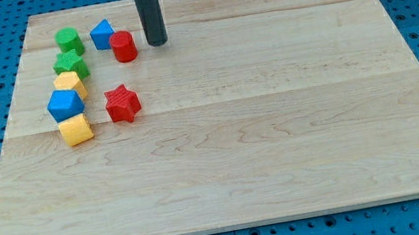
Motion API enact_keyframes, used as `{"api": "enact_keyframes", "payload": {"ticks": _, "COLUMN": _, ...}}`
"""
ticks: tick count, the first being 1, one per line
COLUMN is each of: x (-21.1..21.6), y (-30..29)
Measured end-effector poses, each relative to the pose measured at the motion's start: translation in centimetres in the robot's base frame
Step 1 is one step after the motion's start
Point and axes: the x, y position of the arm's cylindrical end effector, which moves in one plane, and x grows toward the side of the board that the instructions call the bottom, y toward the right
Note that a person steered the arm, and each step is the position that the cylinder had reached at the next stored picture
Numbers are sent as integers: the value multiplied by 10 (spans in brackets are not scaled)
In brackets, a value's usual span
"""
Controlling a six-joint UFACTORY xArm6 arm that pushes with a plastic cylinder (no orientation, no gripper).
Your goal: Push the red circle to the top of the red star
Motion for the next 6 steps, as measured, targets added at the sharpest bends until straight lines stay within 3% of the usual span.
{"api": "enact_keyframes", "payload": {"ticks": 1, "x": -30, "y": -43}}
{"api": "enact_keyframes", "payload": {"ticks": 2, "x": -21, "y": -56}}
{"api": "enact_keyframes", "payload": {"ticks": 6, "x": 42, "y": -16}}
